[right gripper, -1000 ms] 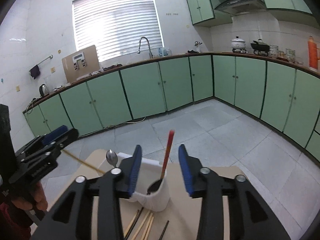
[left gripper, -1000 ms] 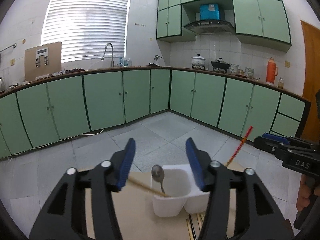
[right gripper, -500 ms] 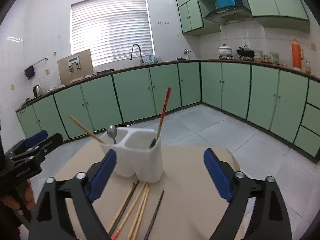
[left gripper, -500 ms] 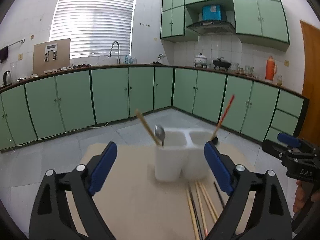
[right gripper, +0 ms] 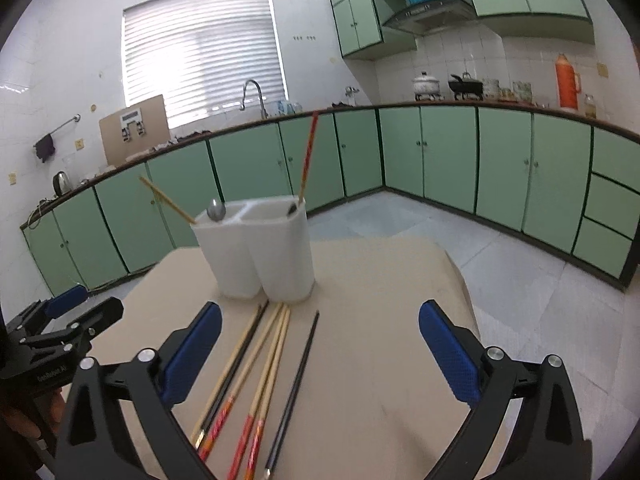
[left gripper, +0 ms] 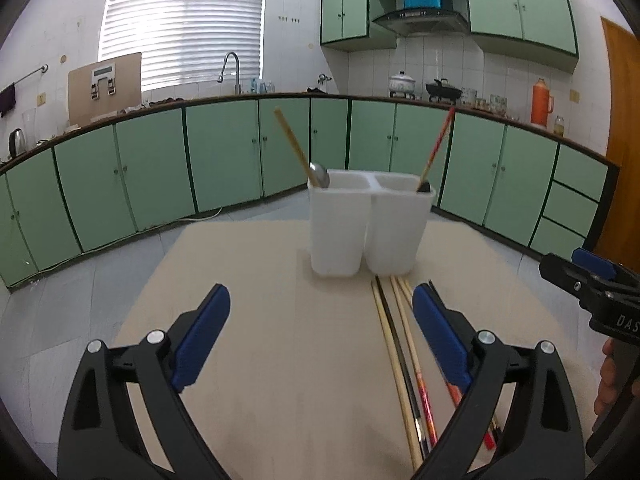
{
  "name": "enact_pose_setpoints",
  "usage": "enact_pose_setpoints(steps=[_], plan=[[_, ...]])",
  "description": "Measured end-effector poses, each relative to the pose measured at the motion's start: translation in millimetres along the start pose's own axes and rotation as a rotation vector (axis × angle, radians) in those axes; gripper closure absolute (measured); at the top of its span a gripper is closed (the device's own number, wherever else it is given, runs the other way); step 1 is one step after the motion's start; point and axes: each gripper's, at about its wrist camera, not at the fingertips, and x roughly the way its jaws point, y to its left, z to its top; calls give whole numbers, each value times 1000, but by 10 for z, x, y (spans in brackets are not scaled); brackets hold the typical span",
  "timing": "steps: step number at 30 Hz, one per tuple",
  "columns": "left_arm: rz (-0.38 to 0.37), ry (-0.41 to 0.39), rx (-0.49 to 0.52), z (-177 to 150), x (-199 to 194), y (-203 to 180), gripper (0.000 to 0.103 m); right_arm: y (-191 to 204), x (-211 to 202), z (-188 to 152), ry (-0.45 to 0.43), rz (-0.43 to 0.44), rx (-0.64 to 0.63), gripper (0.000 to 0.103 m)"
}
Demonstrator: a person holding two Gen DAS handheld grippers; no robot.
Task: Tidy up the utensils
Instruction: 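Move both grippers back over the remaining chopsticks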
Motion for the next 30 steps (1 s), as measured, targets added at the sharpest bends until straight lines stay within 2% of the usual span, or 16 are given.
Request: enact_pose_setpoints(steps=[11,17,20,26,28,30], plan=[[5,61,27,-321,-126,-74,13,17,-97,-445,117,-47,-36,7],[10,94,15,-441,-165,-65,13,45,-126,-672,190,-57,-48,17],[22,96,21,-488,-192,-69,13,56,-161,-780,213,-61,-36,23],[26,100,23,-538,-251,-85,13,220,-187,-939,251,-36,-23,48],[27,96,26,-543,-275,-88,13,286,-181,-989,266,-31,-25,60],[27,93,24,-543,-290,-91,13,351,-161,-1040,284,-21,-42,66]])
